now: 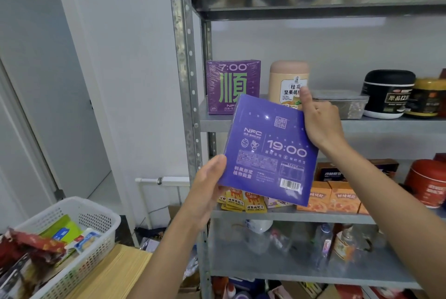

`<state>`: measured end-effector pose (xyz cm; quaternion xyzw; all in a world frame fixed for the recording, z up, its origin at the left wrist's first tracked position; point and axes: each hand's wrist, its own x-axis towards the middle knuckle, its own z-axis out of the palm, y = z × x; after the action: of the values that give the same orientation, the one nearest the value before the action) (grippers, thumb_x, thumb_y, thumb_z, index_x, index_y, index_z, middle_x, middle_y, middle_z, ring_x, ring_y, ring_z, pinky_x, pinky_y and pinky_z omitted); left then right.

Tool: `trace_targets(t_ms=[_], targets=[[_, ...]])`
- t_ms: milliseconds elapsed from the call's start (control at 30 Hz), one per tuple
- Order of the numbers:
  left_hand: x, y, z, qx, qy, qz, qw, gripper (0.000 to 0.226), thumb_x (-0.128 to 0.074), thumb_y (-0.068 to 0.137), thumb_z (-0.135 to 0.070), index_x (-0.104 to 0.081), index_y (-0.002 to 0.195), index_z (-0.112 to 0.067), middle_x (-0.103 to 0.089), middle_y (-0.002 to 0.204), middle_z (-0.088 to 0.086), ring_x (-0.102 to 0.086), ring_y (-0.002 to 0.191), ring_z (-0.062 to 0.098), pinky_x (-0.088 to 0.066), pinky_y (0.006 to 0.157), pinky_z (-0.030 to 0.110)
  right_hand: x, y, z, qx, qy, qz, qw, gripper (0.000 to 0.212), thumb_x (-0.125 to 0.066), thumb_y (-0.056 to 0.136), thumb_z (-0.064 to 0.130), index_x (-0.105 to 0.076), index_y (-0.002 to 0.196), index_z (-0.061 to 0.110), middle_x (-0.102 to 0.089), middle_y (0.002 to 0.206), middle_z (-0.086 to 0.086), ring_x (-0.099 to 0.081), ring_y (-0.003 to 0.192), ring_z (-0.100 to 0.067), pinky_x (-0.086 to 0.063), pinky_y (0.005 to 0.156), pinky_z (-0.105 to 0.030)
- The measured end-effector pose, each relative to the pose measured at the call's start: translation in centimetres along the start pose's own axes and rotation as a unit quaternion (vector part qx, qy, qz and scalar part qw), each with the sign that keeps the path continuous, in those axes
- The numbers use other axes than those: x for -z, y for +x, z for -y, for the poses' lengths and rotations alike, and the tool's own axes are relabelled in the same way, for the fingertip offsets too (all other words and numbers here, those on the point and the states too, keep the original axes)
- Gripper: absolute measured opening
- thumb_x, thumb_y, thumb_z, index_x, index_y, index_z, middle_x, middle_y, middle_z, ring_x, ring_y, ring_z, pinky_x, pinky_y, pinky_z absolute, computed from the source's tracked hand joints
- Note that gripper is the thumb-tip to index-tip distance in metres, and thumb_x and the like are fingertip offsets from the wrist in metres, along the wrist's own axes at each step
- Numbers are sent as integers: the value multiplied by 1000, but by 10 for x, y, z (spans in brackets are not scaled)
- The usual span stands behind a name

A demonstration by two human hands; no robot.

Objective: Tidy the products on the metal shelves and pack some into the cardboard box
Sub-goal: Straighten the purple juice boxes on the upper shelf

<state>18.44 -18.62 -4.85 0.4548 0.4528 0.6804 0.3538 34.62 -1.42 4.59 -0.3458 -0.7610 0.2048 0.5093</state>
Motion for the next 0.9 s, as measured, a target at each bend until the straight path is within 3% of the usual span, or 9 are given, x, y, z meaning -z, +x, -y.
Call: trace_targets(t_ms=[67,133,200,267,367,500,667,900], targets=[[-1,0,-7,4,17,-22,1000,87,-54,69,-81,-56,128,-16,-73,108,4,-71,95,19,-57,75,26,1,-4,7,28,-69,1,997,74,-30,100,53,-48,53,-2,-58,58,-11,-53,57,-20,-35,59,-36],[-9,4,-10,32,85,-33,995,68,-36,82,-71,-60,123,-22,-75,99,-2,-73,90,18,-57,76,24,-2,-8,16,52,-151,9,987,71,-28,100,53,-42,47,9,-49,52,-5,-47,55,-21,-29,57,-35],[-21,10,-7,63,134,-56,987,55,-29,94,-62,-64,107,-21,-76,90,-5,-74,83,15,-59,79,30,-8,-9,20,61,-194,11,979,72,-24,98,60,-50,53,9,-54,60,-8,-51,62,-27,-30,58,-34],[-30,13,-4,68,110,-120,984,54,-32,97,-57,-64,101,-15,-76,87,0,-74,79,18,-60,80,40,-12,-8,24,56,-199,1,978,68,-25,98,59,-56,72,5,-58,71,-8,-51,69,-28,-32,64,-35],[-34,14,-4,35,96,-186,977,70,-33,87,-67,-59,106,-5,-73,95,8,-73,80,20,-58,73,36,-13,-10,27,44,-111,-30,992,46,-32,100,51,-54,99,11,-57,86,0,-52,80,-20,-38,77,-36],[-36,15,-8,21,59,-230,971,49,-36,95,-59,-54,97,-14,-72,89,2,-73,73,14,-55,63,24,-18,-29,17,-2,32,-9,999,41,-35,100,49,-47,121,16,-59,90,10,-63,87,-15,-45,76,-33],[-26,18,-17,5,59,-254,965,41,-39,95,-57,-52,98,-18,-71,95,0,-73,77,12,-52,59,19,-34,-72,-3,-119,191,117,967,46,-31,95,56,-54,100,16,-71,87,4,-71,75,-7,-49,65,-21],[-27,21,-17,32,35,-238,970,43,-39,95,-57,-52,98,-16,-71,90,-1,-72,67,9,-52,54,19,-31,-70,1,-143,186,114,965,39,-34,97,52,-51,88,18,-68,81,7,-70,68,-1,-44,57,-13]])
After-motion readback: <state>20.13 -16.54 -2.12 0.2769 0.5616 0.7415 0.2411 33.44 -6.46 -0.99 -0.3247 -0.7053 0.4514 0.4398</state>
